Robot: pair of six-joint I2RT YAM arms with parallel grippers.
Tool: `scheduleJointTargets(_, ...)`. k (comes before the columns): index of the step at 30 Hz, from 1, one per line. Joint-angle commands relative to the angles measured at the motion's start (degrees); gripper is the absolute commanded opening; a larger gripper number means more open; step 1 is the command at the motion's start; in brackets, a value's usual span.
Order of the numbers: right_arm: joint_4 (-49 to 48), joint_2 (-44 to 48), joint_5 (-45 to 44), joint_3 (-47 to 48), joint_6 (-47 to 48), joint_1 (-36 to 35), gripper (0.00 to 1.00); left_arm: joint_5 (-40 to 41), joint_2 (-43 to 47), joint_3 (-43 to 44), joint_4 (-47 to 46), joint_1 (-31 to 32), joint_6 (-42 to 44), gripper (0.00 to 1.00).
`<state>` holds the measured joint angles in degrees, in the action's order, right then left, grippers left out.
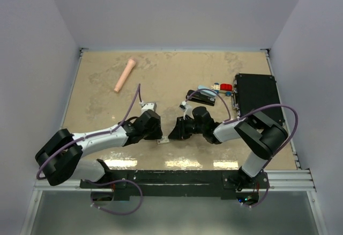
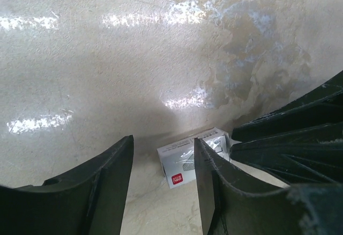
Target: Load the staples into the stapler
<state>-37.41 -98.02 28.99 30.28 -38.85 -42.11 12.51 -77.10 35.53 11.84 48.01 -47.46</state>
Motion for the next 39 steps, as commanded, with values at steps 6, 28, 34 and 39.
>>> scheduleJointTargets(6,5.9,5.6,-3.1,1.6,2.1,-0.4,0.27,-3.5,4.9,-4.0,-3.1,-0.3,-3.4,0.54)
scheduleJointTargets(28,4.4,1.1,-4.4,2.7,0.3,-2.3,0.2,-7.5,3.4,-6.0,-7.1,-0.3,-5.5,0.45)
scheduleJointTargets(34,5.2,1.4,-4.9,3.1,0.4,-2.7,0.16,-8.0,3.4,-6.3,-7.4,-0.3,-5.7,0.37)
scheduleJointTargets(39,6.0,2.1,-5.8,3.3,0.5,-3.0,0.14,-8.5,3.5,-6.8,-7.7,-0.3,-6.2,0.35)
